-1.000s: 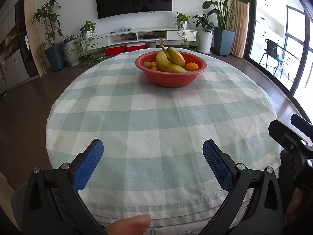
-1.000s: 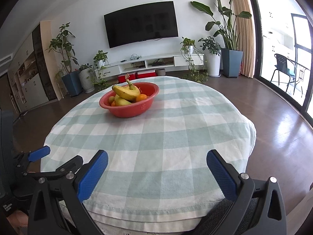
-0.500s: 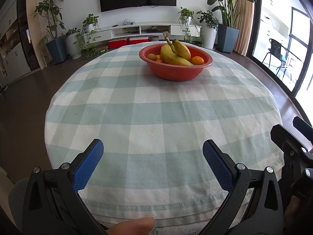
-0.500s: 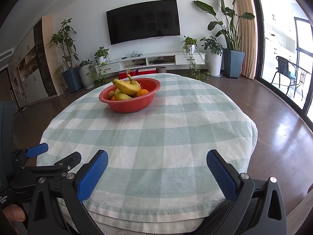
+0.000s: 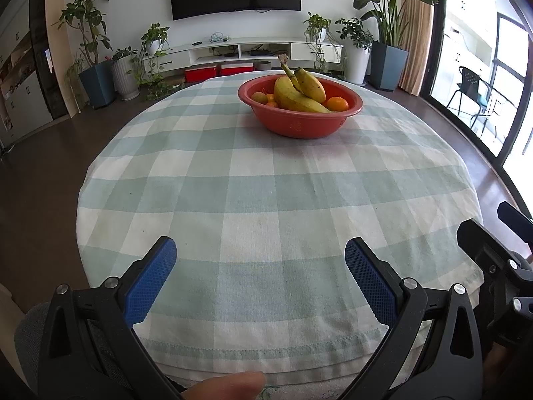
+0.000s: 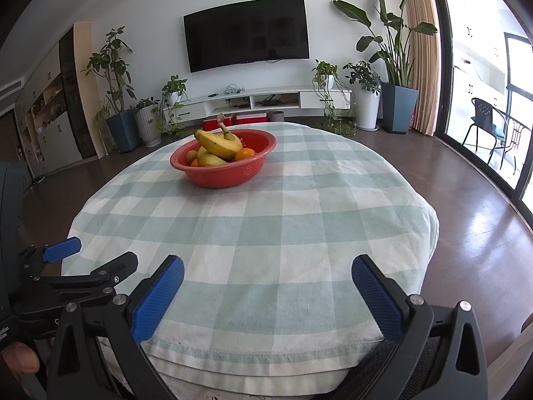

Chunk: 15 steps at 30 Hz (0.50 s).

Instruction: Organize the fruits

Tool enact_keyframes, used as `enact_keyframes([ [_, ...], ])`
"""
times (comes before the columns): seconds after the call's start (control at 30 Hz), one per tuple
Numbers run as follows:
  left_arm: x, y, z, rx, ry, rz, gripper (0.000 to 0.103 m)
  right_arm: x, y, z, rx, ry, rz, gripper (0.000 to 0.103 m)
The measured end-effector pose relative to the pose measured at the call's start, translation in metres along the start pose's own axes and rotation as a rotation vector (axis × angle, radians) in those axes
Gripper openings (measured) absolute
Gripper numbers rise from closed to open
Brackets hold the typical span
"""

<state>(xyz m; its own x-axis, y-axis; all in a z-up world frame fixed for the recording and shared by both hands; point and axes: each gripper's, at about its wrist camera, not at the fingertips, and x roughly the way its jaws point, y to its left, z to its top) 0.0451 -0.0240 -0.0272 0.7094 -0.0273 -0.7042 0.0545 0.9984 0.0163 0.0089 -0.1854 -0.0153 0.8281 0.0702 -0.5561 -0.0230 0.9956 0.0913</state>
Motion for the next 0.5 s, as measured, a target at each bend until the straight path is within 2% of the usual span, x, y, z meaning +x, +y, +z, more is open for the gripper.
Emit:
enact_keyframes([
  [0.5, 0.0, -0.0002, -0.0003, 0.0, 0.0, 0.0, 0.103, 0.0004, -0.0002, -0.001, -0.003, 0.007, -0.002, 0.103],
])
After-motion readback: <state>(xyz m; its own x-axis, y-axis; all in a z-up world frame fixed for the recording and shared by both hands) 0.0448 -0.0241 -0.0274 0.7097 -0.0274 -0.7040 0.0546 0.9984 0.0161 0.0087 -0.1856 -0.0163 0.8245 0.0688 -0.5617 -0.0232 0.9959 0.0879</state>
